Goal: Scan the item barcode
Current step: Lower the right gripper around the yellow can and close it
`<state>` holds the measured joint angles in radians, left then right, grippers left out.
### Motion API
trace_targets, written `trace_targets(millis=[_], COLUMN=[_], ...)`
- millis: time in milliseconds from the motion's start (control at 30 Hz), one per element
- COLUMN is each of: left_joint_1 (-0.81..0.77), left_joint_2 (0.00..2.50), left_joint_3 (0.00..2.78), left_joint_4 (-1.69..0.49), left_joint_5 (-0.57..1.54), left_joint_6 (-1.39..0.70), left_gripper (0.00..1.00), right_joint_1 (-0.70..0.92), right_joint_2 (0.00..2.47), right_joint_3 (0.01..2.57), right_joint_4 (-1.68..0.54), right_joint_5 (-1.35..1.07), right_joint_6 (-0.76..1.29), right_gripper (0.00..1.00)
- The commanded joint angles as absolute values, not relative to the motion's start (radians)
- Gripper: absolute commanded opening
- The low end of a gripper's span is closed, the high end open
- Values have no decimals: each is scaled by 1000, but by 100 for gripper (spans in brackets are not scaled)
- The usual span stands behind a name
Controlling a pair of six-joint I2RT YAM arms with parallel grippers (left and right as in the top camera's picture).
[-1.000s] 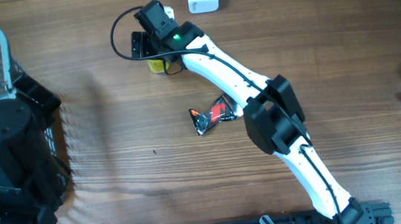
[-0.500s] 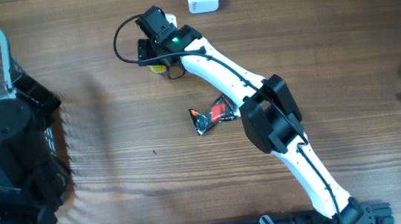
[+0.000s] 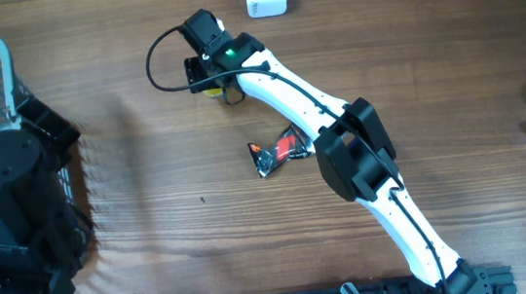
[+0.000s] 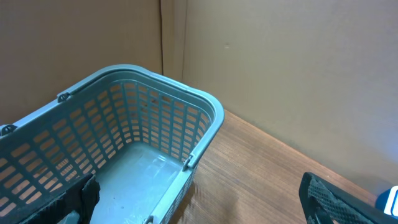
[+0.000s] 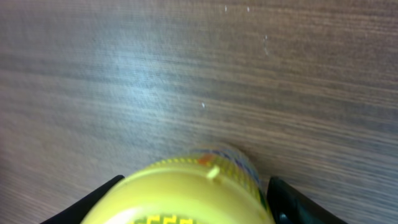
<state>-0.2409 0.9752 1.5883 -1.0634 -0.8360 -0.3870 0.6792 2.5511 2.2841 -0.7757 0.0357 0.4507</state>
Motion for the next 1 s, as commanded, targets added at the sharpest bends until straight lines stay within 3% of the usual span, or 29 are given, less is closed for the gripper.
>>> trace_targets(millis=[0, 267, 300, 367, 400, 600, 967], left_joint_1=[-237, -237, -237, -237, -237, -237, -237], left_joint_2=[971, 971, 971, 971, 971, 971, 971], left_joint_3=[1588, 1588, 1588, 1588, 1588, 1588, 1588], left_joint_4=[-1063, -1065, -1065, -1065, -1065, -1064, -1064], left_joint_5=[-827, -827, -827, -827, -827, -827, -827], left_joint_6=[-401, -401, -401, -401, -401, -401, -401], left_gripper=[100, 100, 100, 100, 100, 100, 100], right_joint_1=[682, 681, 681, 681, 681, 681, 682], right_joint_2=[2562, 2562, 2562, 2562, 2562, 2562, 2562], right_joint_3=[2297, 2297, 2297, 2297, 2297, 2297, 2297], right_joint_4=[-796, -830, -829, -820, -813, -768, -835], right_joint_5=[59, 62, 64, 91, 99, 120, 62], right_joint_6=[368, 171, 153, 148, 136, 94, 139], right_gripper=[72, 66, 68, 83, 86, 89, 63])
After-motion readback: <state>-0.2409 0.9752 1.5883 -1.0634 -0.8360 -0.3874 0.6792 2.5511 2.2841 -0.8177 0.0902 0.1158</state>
